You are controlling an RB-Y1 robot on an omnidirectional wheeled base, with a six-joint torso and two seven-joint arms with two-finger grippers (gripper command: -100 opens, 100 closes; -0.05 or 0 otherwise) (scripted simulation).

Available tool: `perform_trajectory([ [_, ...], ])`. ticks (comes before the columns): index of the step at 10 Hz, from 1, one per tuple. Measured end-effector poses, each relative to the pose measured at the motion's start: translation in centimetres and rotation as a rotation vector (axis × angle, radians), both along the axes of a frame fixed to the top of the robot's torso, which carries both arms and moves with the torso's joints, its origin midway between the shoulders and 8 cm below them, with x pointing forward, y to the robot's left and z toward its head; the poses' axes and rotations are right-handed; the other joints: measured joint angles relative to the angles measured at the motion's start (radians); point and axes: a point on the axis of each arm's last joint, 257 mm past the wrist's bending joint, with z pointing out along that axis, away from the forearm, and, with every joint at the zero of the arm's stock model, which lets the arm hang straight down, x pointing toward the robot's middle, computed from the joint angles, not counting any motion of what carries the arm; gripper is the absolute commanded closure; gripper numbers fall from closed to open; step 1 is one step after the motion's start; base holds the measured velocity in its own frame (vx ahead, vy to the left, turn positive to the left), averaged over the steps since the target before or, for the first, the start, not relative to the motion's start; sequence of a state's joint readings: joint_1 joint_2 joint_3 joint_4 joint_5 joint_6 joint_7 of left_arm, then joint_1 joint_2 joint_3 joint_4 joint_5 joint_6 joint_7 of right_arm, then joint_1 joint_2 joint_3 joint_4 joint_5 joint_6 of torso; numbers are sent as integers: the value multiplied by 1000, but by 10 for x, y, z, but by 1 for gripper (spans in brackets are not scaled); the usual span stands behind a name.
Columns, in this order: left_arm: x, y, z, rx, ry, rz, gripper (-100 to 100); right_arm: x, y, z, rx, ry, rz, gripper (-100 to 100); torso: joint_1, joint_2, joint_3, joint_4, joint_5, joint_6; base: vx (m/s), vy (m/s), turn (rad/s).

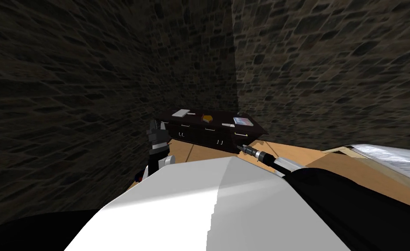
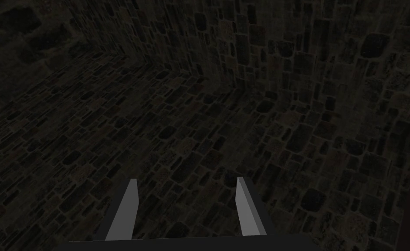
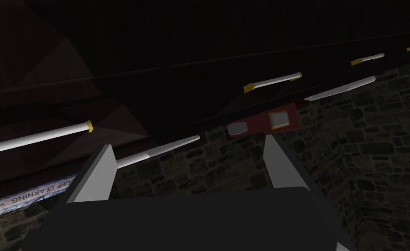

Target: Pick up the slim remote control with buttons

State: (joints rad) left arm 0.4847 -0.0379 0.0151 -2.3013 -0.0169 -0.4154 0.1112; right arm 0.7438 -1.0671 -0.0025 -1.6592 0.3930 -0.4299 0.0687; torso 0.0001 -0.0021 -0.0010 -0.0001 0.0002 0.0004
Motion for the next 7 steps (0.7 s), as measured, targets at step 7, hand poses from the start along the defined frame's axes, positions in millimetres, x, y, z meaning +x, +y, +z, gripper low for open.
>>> perform_trajectory([
  [7, 0, 0, 0, 0, 0, 0, 0, -41, -66, -15, -218, 186, 109, -100, 0, -1, -1, 0, 0, 0, 39, 25, 168],
])
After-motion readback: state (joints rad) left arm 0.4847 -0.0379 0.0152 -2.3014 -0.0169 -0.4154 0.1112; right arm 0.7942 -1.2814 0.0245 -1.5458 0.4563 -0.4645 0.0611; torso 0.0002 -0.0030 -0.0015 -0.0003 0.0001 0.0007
